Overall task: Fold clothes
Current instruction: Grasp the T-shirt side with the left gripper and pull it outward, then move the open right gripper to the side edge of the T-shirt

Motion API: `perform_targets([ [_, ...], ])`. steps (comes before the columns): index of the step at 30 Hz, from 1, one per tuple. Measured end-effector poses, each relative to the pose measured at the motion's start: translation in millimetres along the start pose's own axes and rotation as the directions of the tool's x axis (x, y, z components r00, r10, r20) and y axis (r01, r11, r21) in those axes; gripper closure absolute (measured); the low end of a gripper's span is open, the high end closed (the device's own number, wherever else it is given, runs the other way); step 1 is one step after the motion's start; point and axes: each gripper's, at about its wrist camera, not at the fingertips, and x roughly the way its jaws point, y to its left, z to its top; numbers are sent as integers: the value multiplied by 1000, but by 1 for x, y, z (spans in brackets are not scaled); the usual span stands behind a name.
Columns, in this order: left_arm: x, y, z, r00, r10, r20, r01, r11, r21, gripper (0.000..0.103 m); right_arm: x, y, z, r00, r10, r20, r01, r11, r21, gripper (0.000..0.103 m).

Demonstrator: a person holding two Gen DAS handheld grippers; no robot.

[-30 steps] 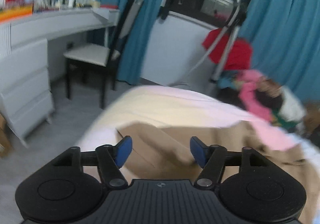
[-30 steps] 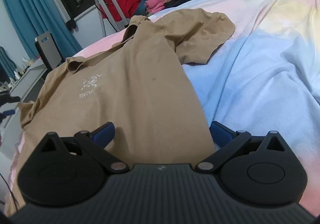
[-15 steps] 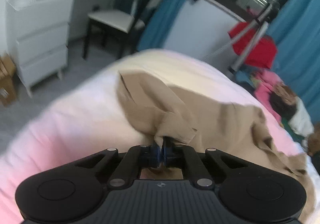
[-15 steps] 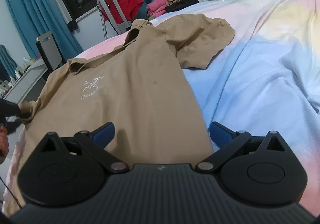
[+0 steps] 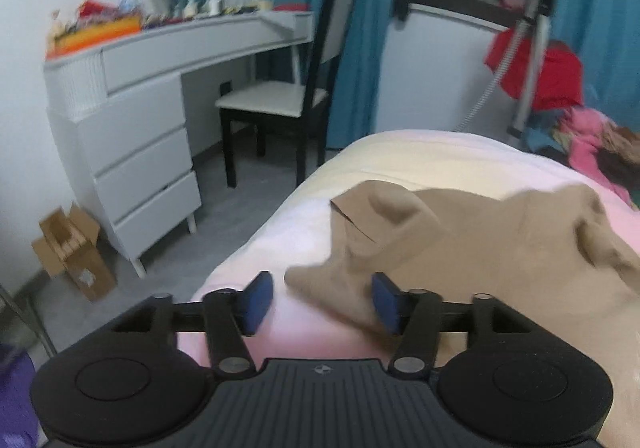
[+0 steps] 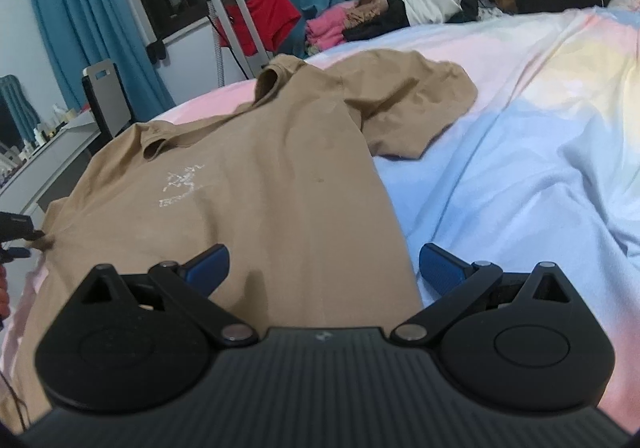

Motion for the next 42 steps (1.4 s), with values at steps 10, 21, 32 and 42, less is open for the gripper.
perform_targets([
  [10,-163,-40,-60,971,-156,181,127,978,163,0,-28,11,5,996,25,90,-17,996,-85,0],
  [21,-239,-74,-150,901,-406,156,370,904,214,0,-71,16,-1,986,14,166,16,983,-180,0],
  [32,-219,-77,-165,892,-414,183,371,901,227,0,-71,0,5,996,2,85,-1,1000,-15,0],
  [42,-179,-70,-157,896,-433,100,429,901,56,0,-18,-39,36,1000,-4,3,3,959,283,1],
])
